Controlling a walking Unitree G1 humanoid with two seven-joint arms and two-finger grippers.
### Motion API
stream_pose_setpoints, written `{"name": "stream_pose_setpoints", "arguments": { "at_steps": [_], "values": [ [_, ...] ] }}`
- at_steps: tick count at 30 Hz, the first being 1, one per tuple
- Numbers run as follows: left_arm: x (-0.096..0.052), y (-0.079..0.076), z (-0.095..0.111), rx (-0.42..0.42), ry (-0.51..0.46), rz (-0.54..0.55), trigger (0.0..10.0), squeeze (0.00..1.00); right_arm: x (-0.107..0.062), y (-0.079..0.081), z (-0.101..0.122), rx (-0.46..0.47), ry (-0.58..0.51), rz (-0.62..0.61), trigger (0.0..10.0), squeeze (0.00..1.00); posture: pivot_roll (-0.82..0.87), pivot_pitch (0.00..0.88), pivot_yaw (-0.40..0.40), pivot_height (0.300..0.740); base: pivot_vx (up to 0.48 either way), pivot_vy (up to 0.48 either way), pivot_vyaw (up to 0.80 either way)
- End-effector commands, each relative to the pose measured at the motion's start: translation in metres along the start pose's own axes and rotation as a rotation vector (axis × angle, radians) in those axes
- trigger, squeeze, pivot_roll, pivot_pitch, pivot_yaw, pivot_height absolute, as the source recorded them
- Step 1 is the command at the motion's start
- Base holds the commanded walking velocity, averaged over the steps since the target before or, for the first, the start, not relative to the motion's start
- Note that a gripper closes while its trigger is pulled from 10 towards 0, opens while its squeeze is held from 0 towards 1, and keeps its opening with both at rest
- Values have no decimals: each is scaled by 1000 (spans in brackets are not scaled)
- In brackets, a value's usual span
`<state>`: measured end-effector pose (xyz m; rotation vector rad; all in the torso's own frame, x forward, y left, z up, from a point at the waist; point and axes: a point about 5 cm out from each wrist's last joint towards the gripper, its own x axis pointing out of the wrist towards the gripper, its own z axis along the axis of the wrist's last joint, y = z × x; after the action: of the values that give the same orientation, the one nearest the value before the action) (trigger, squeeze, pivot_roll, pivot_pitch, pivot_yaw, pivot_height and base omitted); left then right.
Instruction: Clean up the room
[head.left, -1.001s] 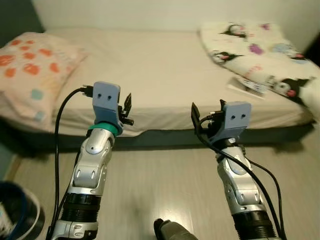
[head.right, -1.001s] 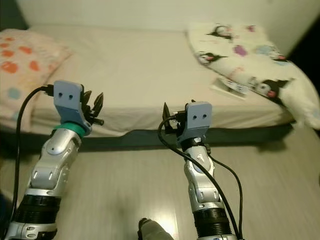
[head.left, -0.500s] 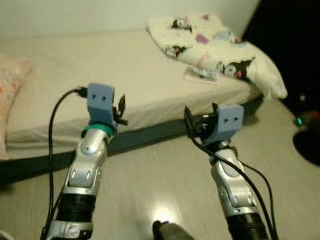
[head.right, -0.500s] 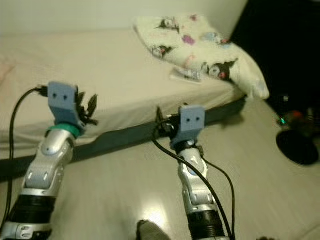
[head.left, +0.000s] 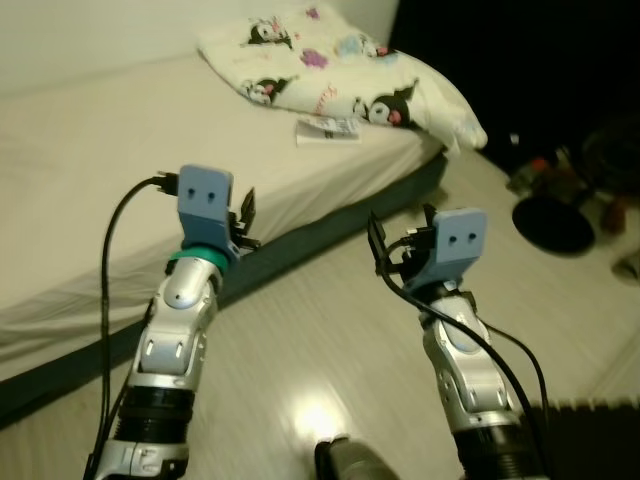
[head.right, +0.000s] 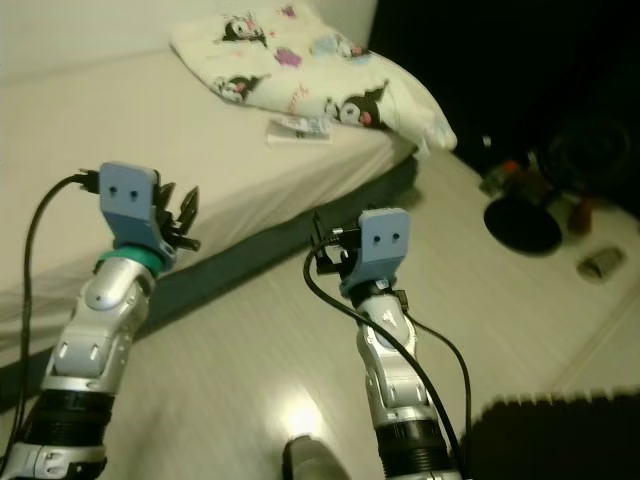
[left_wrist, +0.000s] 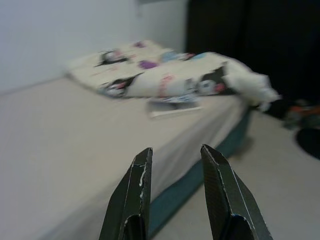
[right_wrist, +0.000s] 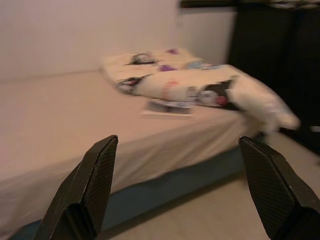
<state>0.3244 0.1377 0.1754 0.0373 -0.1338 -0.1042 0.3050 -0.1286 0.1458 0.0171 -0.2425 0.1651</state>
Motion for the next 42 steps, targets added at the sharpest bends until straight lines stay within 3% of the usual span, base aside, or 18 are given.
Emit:
{"name": "stream_pose_setpoints", "arguments": {
  "at_steps": [1,20,38,42],
  "values": [
    [-1,-2,-2,-6,8,-14,10000,0,-2,-1,-3,9,18,-4,10000,0,-110,43,15,734,0,0,-788],
    [1,-5,0,39,-17,-26,10000,0,-1,-1,-3,11,16,-15,10000,0,-110,45,21,734,73,0,-790],
    [1,-7,1,46,-22,-35,10000,0,-3,0,-4,-3,14,-20,10000,0,-110,51,25,734,480,0,0],
    [-1,-10,-5,85,-14,-54,10000,0,-3,0,-6,-11,20,-12,10000,0,-109,52,23,734,480,0,0]
  ]
}}
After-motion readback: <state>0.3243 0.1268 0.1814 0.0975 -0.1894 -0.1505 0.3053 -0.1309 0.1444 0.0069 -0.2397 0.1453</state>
